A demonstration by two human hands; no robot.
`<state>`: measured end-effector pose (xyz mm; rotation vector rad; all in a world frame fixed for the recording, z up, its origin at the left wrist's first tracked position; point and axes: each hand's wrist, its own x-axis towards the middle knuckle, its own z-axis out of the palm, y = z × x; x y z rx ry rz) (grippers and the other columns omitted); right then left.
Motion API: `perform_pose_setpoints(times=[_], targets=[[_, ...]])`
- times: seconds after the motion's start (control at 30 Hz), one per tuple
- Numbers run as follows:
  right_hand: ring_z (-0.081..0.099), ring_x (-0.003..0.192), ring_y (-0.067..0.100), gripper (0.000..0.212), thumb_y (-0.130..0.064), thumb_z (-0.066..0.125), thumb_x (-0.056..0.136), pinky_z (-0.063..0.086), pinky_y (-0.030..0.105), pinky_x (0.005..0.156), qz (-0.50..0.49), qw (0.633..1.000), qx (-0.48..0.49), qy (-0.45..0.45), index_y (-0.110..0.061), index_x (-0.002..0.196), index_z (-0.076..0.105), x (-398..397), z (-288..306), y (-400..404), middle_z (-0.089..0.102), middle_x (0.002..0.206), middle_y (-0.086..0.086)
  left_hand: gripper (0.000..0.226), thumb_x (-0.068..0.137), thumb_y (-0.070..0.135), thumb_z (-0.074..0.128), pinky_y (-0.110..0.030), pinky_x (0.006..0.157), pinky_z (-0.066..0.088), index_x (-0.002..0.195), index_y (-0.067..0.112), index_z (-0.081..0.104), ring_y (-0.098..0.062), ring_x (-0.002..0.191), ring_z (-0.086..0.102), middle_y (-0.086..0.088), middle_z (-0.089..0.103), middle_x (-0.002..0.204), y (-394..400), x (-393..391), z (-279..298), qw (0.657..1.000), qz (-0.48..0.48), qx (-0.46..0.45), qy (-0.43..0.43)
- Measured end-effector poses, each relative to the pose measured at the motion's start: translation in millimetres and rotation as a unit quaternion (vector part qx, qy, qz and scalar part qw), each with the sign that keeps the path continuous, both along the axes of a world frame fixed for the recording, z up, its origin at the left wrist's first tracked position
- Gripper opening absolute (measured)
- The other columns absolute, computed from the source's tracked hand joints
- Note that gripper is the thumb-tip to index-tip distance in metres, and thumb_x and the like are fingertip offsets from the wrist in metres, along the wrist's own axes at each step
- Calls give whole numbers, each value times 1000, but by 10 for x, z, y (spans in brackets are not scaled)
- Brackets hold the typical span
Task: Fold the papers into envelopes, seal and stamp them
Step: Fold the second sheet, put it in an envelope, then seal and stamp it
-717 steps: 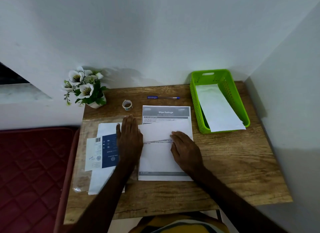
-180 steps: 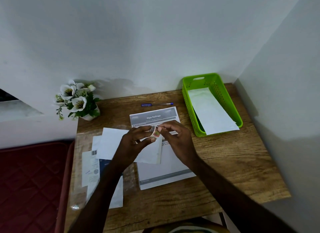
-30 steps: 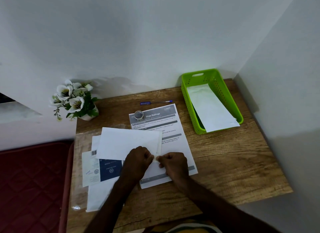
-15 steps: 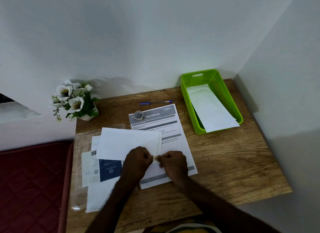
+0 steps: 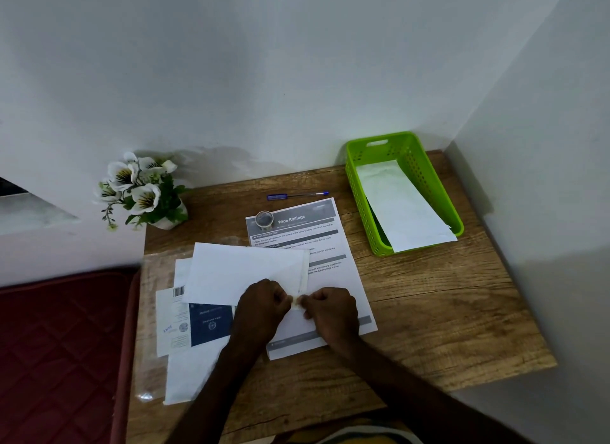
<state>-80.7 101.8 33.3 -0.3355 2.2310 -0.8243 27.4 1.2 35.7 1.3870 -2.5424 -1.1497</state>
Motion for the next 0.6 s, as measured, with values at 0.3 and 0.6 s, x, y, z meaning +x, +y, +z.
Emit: perform_pose_setpoints(times=[0.3,0.6], targets=[[67,60,2,21,-41,82,82,56,29,74,3,1000,5,10,-23,76,73,6,24,-13,70,62,-11,25,91,28,74,-25,72,40,73,25,57,-5,69,50,13,51,71,8,-13,-22,1000,14,-4,-5],[62,41,7,25,-41,80,85,62,34,64,24,1000,8,3,-23,74,67,-57,62,3,72,62,-7,27,84,36,82,-23,58,38,68,23,65,-6,62,58,11,60,63,-84,8,-26,997,67,12,-37]])
